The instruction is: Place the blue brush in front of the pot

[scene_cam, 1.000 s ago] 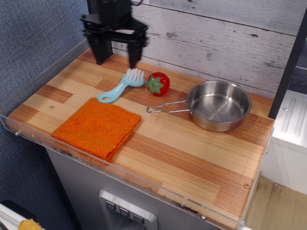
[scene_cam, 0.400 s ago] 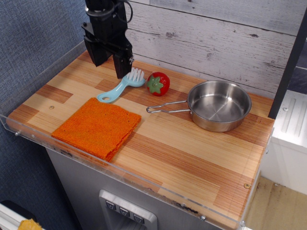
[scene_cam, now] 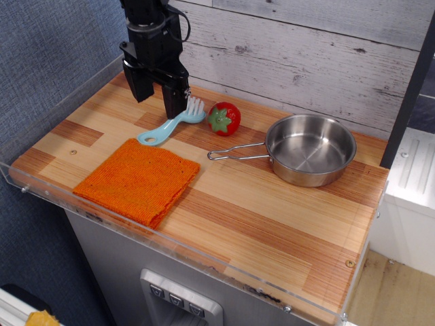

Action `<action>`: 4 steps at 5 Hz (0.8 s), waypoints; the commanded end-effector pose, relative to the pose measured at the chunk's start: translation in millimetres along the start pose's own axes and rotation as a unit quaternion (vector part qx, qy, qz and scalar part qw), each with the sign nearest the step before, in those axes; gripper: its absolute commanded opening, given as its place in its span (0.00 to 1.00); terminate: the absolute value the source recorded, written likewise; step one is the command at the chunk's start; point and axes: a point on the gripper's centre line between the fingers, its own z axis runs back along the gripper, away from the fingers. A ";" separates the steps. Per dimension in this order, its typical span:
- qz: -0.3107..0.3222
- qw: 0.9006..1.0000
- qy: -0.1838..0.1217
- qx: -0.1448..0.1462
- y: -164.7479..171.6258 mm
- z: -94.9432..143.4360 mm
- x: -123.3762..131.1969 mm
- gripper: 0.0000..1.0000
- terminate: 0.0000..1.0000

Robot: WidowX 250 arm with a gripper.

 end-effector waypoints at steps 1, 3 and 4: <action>-0.004 1.000 -0.003 -0.003 6.6 -2.9 12.0 1.00 0.00; -0.026 0.999 0.025 -0.013 -13.6 -25.3 24.2 1.00 0.00; -0.029 0.998 0.050 -0.019 -17.5 -40.2 27.0 1.00 0.00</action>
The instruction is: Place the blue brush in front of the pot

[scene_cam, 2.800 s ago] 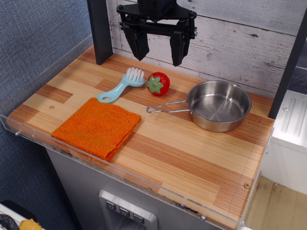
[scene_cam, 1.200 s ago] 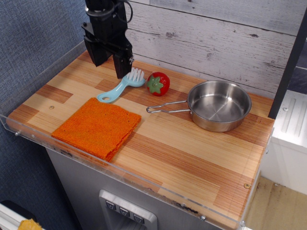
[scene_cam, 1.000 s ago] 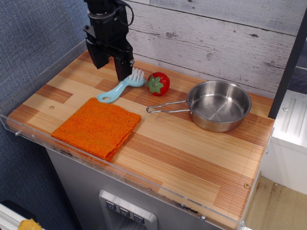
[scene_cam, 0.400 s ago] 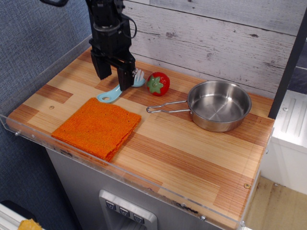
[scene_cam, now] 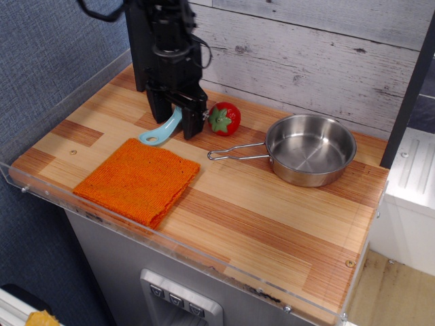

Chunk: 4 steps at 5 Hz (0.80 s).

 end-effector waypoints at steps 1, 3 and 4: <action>0.005 1.000 0.021 0.001 -1.5 -8.2 15.2 0.00 0.00; 0.041 0.999 0.023 -0.004 7.3 -0.6 9.9 0.00 0.00; 0.092 0.996 -0.008 0.003 13.9 30.4 -2.5 0.00 0.00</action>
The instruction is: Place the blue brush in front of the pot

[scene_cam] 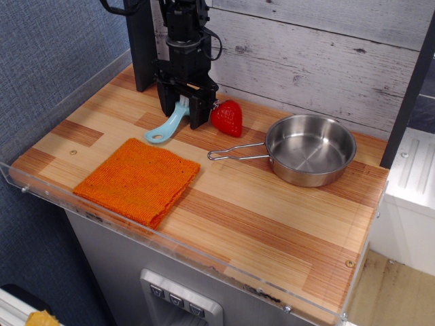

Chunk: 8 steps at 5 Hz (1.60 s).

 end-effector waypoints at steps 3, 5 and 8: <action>0.144 0.982 -0.123 0.018 -15.9 118.5 -24.4 0.00 0.00; 0.068 0.990 -0.126 -0.021 -113.9 127.8 -24.7 0.00 0.00; 0.198 0.974 -0.113 0.008 -123.0 89.4 -79.6 0.00 0.00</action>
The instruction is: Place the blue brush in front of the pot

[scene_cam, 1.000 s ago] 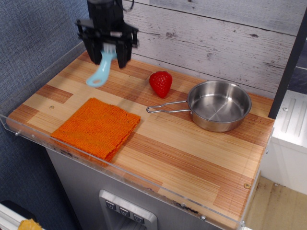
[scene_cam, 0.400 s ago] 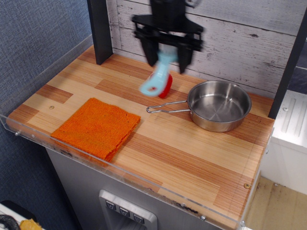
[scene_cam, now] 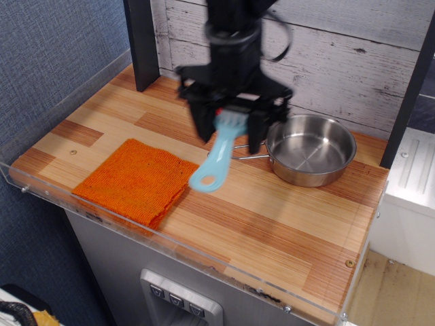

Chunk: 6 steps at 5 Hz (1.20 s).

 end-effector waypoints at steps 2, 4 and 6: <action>0.016 0.999 -0.017 -0.028 -15.8 -44.9 1.8 0.00 0.00; -0.054 0.998 0.004 -0.029 -48.0 -66.3 -1.2 0.00 0.00; -0.054 0.998 0.016 -0.011 -45.1 -67.0 -2.3 1.00 0.00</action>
